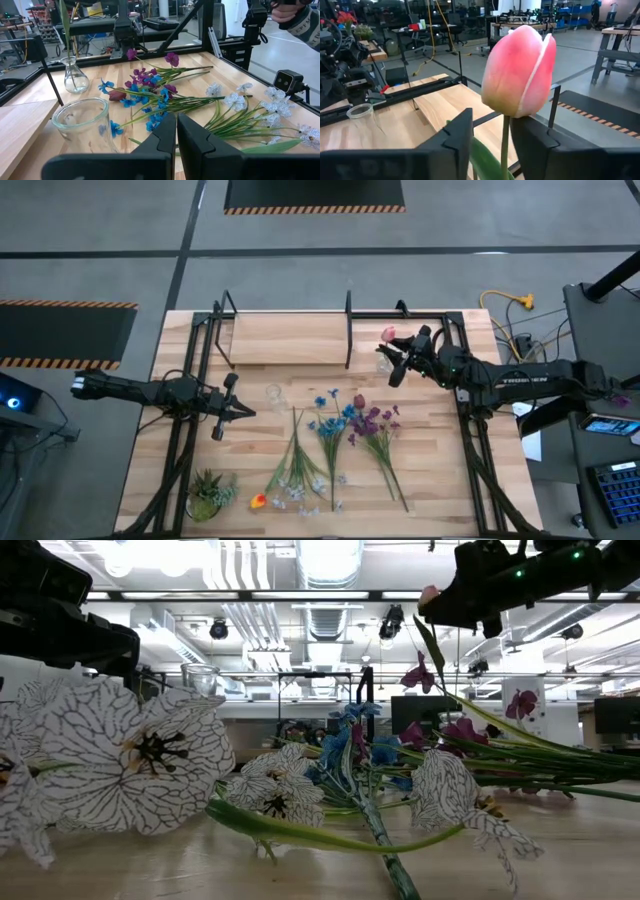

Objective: Pick and place flowers into a vace then onto a shelf
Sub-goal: Put the pink flower into the right transparent vase, then put the violet flowers into the right transparent vase

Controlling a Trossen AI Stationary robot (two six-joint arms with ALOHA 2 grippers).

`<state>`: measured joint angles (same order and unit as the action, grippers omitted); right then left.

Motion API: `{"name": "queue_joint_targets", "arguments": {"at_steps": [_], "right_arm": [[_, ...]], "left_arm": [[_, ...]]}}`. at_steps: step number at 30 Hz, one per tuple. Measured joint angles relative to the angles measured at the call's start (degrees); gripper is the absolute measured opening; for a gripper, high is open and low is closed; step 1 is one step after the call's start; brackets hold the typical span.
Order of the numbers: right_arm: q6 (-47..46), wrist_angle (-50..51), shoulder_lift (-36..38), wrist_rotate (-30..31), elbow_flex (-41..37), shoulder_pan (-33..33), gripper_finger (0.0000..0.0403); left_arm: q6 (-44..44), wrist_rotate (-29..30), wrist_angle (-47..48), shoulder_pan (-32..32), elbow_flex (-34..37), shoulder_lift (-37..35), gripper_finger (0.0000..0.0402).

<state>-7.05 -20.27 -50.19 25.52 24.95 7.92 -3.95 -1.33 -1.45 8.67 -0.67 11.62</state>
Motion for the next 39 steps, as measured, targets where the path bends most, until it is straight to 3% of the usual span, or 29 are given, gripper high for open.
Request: {"name": "queue_joint_targets", "arguments": {"at_steps": [13, 19, 29, 39], "right_arm": [[-2.9, 24.2, 3.5, -1.7, 10.0, -0.2, 0.0242], [-6.3, 33.8, 3.1, -1.8, 13.4, -0.2, 0.027], [-5.5, 39.4, 1.2, -1.6, 14.8, -0.2, 0.0325], [-13.0, 52.8, 1.8, -2.1, 21.3, -0.2, 0.0345]], "left_arm": [[0.0, 0.0, 0.0, 0.0, 0.0, 0.0, 0.0], [0.0, 0.0, 0.0, 0.0, 0.0, 0.0, 0.0], [0.0, 0.0, 0.0, 0.0, 0.0, 0.0, 0.0], [0.0, 0.0, 0.0, 0.0, 0.0, 0.0, 0.0]]}}
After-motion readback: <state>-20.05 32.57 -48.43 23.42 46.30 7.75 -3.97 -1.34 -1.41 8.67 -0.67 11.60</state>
